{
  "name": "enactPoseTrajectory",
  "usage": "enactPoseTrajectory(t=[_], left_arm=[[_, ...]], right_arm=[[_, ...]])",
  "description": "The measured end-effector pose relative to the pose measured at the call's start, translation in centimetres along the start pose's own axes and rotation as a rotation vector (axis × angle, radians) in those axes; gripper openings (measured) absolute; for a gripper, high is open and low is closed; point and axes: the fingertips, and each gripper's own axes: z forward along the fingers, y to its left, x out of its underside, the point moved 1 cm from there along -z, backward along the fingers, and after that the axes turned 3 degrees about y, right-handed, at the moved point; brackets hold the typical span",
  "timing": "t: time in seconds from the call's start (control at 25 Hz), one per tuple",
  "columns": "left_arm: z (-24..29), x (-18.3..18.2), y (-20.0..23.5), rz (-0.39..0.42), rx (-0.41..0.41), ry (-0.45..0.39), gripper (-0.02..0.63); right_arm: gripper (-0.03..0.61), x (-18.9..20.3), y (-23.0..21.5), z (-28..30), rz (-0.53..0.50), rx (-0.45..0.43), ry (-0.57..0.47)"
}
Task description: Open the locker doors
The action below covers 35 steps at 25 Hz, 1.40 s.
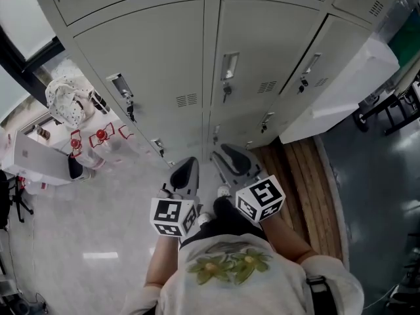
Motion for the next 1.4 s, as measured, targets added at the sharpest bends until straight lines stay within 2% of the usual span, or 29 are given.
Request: enactPoseTrajectory(t=[0.08,0.6,0.76,0.96,1.4], left_arm=[[0.5,-0.3,0.1,0.009,0.004,0.0,0.029],[4.6,-4.8,2.6,0.055,-0.028,-0.04,0.029],[6.0,-5.3,2.7,0.064,-0.022,-0.031,0.029],[7.8,-5.9,2.9,0.076,-0.015,-0.022,0.029],[9.8,-6.4,4.3,0.083,-0.036,-0.002,0.029]], right_arm=[[0.118,-0.2,-0.7,0.6,0.006,0.0,-0.002],[0.121,-4.8,-5.7,5.4,-0.049,0.032,-0.065],[0.121,-6.0,-7.1,6.1,-0.073,0.051,-0.087],[0.121,-7.3,-9.2,7.1,-0.131,0.116,-0.105],[0.147,-8.7,-11.9,9.6,-0.139,0.146,-0.126]])
